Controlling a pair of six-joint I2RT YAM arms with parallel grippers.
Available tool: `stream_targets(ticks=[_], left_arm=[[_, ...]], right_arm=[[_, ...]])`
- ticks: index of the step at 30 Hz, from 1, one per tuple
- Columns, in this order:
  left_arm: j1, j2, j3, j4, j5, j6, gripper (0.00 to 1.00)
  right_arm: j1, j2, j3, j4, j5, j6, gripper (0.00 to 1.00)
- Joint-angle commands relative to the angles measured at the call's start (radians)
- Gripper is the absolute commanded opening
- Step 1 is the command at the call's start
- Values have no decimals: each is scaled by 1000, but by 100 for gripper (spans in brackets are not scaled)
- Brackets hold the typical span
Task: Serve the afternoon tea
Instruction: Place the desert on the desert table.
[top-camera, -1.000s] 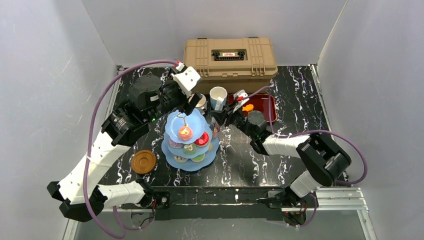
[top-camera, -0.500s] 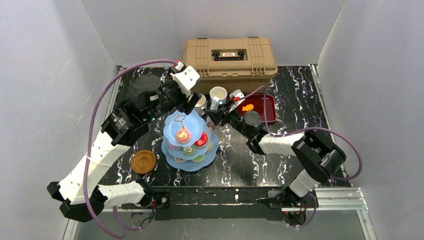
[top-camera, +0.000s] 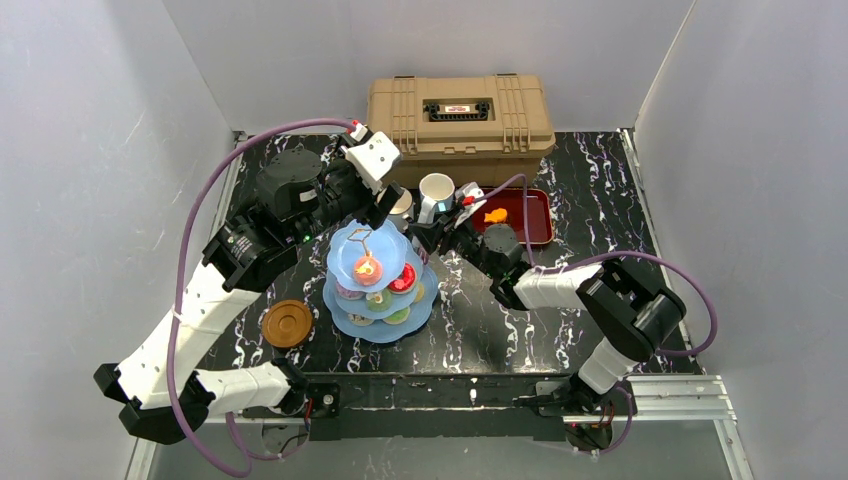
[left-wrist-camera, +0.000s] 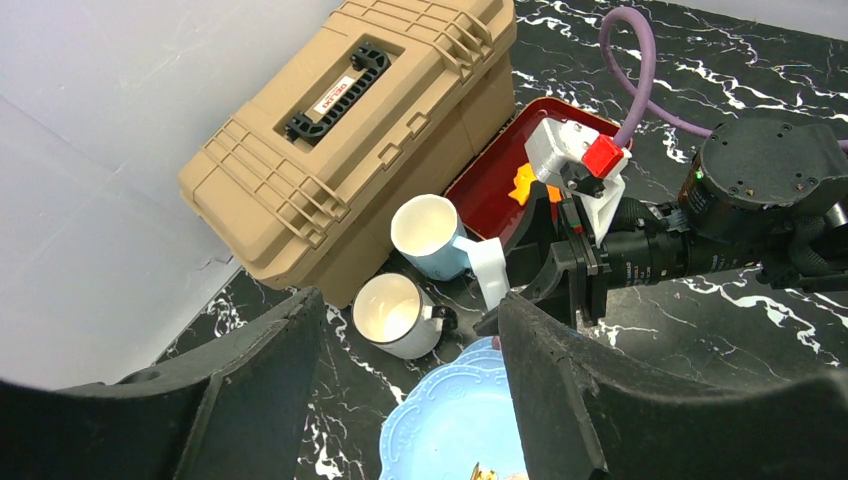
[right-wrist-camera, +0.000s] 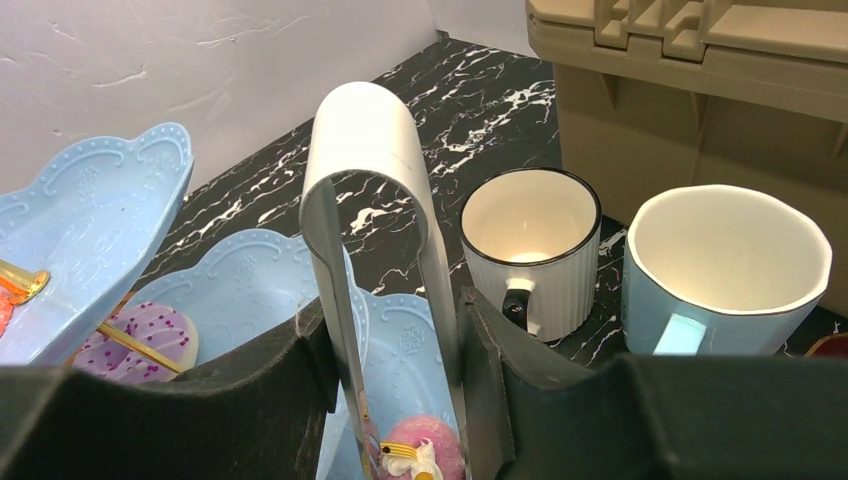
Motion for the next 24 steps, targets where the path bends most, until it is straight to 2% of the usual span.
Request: stream_targets(ticks=[1, 10, 15, 20, 24], left_arm=[[8, -11, 10, 26, 11, -4, 62], [7, -11, 12, 31, 14, 1, 63], [7, -9, 16, 31, 16, 4, 63], [8, -6, 20, 30, 19, 5, 63], [7, -5, 22, 29, 20, 7, 63]], right_arm=[[4, -35, 13, 91, 16, 4, 43], [4, -42, 5, 96, 16, -5, 55], [3, -53, 0, 94, 16, -6, 56], [2, -72, -9, 108, 59, 2, 51], [-9, -116, -12, 65, 79, -15, 51]])
